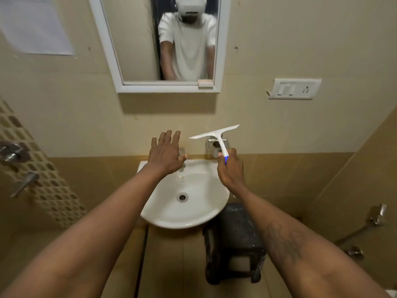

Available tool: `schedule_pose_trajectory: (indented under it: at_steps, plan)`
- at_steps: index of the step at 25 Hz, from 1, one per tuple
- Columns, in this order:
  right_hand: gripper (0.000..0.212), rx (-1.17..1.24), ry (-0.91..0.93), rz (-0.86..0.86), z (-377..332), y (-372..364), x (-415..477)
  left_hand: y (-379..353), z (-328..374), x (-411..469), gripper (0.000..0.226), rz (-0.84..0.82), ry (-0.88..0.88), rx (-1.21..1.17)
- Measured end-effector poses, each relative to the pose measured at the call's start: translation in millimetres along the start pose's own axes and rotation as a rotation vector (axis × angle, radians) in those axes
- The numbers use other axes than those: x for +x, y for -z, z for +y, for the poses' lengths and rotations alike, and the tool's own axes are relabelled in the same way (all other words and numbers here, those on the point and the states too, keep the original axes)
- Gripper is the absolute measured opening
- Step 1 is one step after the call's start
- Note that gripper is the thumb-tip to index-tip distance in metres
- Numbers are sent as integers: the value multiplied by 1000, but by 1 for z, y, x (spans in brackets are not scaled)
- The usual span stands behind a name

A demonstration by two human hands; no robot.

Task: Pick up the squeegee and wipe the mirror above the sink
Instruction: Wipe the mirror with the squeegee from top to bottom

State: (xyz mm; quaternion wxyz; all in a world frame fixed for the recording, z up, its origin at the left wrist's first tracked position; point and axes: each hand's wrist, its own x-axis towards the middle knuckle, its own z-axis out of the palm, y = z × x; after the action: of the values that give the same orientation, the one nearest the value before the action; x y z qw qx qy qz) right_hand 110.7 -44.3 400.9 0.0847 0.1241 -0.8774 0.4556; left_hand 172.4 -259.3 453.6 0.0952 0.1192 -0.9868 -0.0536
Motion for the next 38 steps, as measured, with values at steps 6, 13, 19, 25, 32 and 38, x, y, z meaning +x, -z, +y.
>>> schedule_pose_trajectory:
  at_steps: [6,13,19,25,32,38]
  plan:
    - [21,4,155,102,-81,-32,20,69,-56,11,89,205,-48,-83]
    - [25,124,267,295,-170,-57,62,155,-106,52,87,400,-95,-88]
    - [25,165,410,443,-226,-41,123,221,-112,103,82,629,-128,-124]
    - [39,249,488,587,-275,-15,196,275,-115,146,76,768,-151,-85]
    - [18,319,581,738,-347,21,274,326,-117,191,76,864,-192,-26]
    - [27,356,601,863,-391,29,307,356,-130,208,68,994,-246,35]
